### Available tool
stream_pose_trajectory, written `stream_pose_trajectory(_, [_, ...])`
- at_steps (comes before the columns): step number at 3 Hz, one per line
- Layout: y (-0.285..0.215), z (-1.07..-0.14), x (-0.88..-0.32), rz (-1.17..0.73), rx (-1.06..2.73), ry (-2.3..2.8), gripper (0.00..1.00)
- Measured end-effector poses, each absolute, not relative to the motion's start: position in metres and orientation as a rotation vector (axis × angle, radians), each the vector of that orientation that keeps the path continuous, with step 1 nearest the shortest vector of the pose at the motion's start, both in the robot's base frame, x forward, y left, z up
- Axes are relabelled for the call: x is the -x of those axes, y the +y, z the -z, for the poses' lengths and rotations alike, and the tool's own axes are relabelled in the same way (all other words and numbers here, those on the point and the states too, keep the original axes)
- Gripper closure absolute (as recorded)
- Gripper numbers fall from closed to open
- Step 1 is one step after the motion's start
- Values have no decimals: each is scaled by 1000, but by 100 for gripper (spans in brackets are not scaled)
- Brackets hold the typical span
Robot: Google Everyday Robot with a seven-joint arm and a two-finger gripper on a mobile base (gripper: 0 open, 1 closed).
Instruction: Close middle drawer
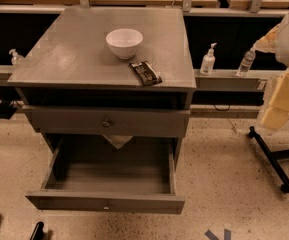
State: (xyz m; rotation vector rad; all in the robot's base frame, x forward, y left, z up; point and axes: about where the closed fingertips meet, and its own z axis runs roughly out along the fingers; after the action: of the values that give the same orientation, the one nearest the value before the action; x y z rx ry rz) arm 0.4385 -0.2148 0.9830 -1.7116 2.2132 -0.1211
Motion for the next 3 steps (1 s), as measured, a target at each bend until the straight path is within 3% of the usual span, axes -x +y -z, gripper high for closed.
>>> stream_pose_trajectory(2, [-193, -971, -438, 37, 1743, 2164, 0])
stream_pose_trajectory(3, [-74, -913, -427, -302, 1877, 1908, 0])
